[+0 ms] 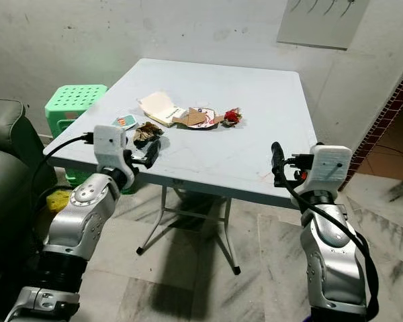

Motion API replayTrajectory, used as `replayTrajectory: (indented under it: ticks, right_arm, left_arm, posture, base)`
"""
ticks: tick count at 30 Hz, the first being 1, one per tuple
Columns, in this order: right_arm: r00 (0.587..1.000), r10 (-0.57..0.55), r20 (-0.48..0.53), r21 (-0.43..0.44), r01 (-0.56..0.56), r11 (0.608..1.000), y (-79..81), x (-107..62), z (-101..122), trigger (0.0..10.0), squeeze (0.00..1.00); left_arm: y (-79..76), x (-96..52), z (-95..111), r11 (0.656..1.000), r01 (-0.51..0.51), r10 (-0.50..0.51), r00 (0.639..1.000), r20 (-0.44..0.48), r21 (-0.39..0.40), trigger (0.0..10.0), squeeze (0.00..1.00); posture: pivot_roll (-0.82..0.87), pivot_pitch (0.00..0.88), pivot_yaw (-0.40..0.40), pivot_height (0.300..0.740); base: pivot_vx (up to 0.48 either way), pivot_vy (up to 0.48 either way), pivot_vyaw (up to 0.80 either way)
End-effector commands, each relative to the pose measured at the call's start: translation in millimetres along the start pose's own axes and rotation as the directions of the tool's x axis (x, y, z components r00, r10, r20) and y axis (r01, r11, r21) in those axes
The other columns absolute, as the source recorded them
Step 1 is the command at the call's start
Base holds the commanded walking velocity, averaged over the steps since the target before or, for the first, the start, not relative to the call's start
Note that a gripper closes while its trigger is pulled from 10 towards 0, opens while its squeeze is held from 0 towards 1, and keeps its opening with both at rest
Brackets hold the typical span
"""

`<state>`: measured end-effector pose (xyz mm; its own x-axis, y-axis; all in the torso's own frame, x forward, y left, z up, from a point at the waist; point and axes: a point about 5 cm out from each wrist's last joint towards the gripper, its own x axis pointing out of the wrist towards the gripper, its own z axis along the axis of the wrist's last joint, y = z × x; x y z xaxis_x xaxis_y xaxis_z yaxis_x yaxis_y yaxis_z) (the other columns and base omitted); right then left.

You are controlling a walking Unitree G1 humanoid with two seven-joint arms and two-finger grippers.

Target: Picking trash to rubbish bin

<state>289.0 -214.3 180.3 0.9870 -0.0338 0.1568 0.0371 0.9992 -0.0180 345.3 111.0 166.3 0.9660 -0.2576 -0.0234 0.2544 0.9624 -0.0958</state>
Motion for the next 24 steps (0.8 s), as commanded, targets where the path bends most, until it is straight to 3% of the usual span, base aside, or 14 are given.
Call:
replayTrajectory:
  ticks: [1,20,24]
  right_arm:
    - [1.000,0.005,0.011,0.009,-0.006,1.000,0.9,-2.3,4.2,10.0,0.00]
    - [0.999,0.051,0.013,0.025,-0.051,0.998,7.9,-5.0,5.6,10.0,0.00]
    - [0.998,0.057,0.014,0.031,-0.058,0.998,8.5,-6.0,6.0,10.0,0.00]
  left_arm:
    - [-2.9,-0.4,1.9,1.000,0.014,-0.014,1.000,-0.001,0.006,10.0,0.00]
    - [-3.8,-4.1,0.9,1.000,0.013,-0.013,1.000,-0.010,0.003,10.0,0.00]
    - [-5.6,-3.6,2.7,1.000,0.004,-0.004,1.000,-0.011,-0.004,10.0,0.00]
  posture:
    - [-0.08,0.021,-0.033,0.740]
    - [-0.07,0.026,-0.043,0.740]
    - [-0.07,0.030,-0.042,0.740]
  base:
    - [0.000,0.439,0.00]
    - [0.000,0.476,0.00]
    - [0.000,0.083,0.00]
